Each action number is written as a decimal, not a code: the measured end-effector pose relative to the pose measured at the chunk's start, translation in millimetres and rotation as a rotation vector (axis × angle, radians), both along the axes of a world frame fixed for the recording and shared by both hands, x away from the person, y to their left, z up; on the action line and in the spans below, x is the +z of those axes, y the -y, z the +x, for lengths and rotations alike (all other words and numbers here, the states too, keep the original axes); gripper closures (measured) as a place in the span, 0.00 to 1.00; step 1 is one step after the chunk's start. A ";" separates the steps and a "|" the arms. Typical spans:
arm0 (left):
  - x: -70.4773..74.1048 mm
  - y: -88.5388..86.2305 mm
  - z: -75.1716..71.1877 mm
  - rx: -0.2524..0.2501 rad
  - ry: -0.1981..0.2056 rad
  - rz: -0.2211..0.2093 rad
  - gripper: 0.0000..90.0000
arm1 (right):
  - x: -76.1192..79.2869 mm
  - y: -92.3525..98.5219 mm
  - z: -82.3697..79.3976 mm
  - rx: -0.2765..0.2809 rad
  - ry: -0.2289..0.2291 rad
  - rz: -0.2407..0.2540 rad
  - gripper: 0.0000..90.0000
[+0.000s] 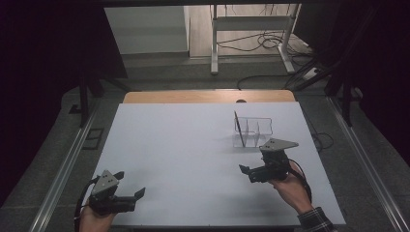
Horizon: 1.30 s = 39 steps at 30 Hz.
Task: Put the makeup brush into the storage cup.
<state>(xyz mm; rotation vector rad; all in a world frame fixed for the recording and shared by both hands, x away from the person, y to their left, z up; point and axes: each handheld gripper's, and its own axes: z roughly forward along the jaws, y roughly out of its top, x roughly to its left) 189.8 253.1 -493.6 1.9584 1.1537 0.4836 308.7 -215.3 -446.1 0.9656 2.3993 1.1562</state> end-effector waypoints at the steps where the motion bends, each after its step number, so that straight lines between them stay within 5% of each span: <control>1: 0.0 0.0 0.0 0.000 0.000 0.000 0.07 | 0.0 0.0 0.0 0.000 0.000 0.000 0.00; 39: -0.4 0.5 0.2 0.001 0.001 0.004 0.07 | -6.0 32.1 -19.1 -0.048 0.019 -0.024 0.00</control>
